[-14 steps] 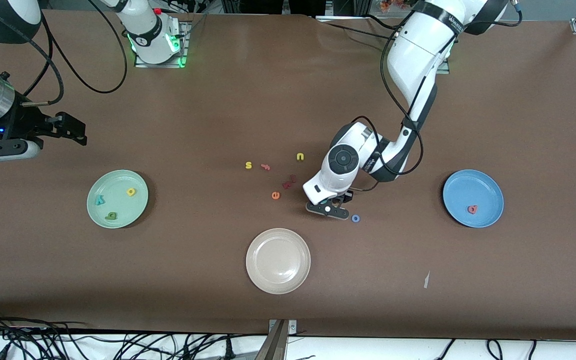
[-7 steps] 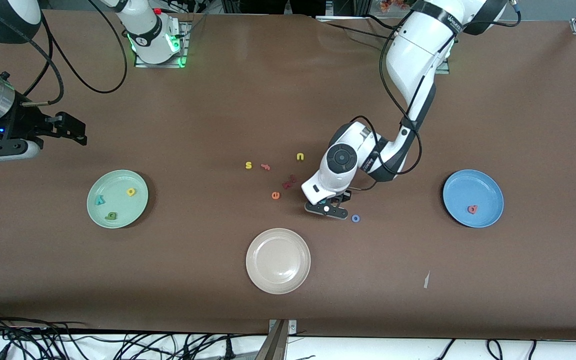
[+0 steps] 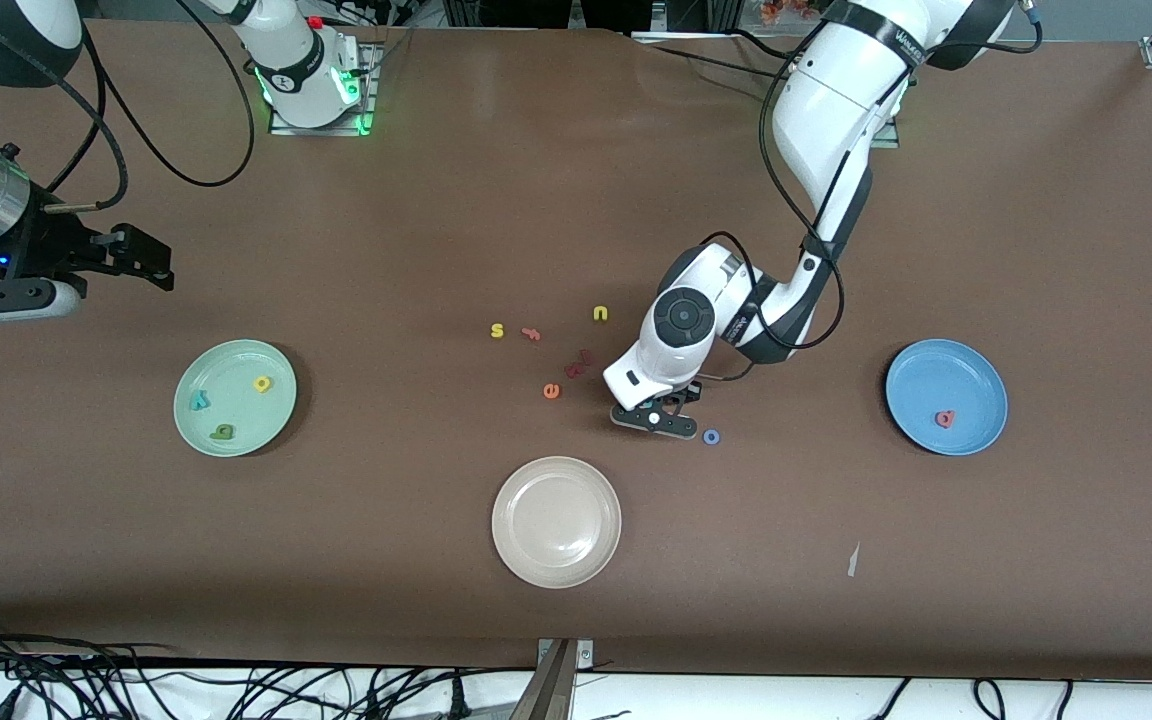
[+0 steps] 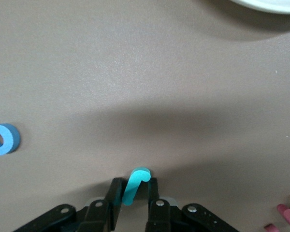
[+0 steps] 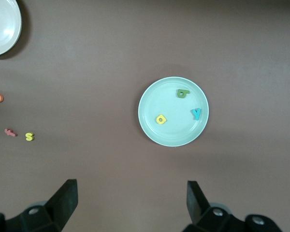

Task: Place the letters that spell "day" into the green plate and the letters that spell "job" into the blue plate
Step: 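Lower the left gripper onto the teal r and close on it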

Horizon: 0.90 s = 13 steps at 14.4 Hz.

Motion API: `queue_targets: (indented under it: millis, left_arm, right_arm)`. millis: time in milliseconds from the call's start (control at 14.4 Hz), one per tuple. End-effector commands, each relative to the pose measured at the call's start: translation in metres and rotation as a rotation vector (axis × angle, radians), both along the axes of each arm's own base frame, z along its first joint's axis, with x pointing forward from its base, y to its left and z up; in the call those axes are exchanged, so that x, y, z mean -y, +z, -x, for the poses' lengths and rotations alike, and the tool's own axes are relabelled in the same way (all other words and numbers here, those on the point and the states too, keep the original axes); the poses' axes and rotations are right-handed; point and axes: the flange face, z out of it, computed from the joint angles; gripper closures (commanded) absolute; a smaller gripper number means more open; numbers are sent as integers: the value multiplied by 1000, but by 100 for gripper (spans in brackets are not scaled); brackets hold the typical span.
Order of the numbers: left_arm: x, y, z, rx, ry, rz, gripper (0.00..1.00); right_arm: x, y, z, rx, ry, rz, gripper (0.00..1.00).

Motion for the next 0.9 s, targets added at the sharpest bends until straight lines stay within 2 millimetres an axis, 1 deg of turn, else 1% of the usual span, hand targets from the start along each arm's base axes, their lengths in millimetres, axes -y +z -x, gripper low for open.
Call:
queue_targets:
  millis: [0, 139, 347, 485, 555, 693, 832]
  left_arm:
    - [9, -21, 1, -4, 1, -1, 75]
    - [9, -23, 0, -3, 1, 0, 79]
    - [9, -24, 1, -2, 0, -1, 79]
    - [8, -26, 0, -3, 1, -3, 81]
    - [8, -26, 0, -3, 1, -3, 85]
    - [8, -26, 0, -3, 1, -3, 90]
    - [8, -24, 0, -1, 3, -2, 99]
  right_arm:
    - [-1, 3, 1, -2, -2, 6, 0]
    - [-1, 3, 1, -4, -2, 6, 0]
    - [-1, 3, 1, -3, -2, 7, 0]
    - [-1, 3, 1, -4, -2, 6, 0]
    - [-1, 3, 1, -4, -2, 6, 0]
    - [-1, 3, 1, -4, -2, 6, 0]
    - [-1, 3, 1, -4, -1, 6, 0]
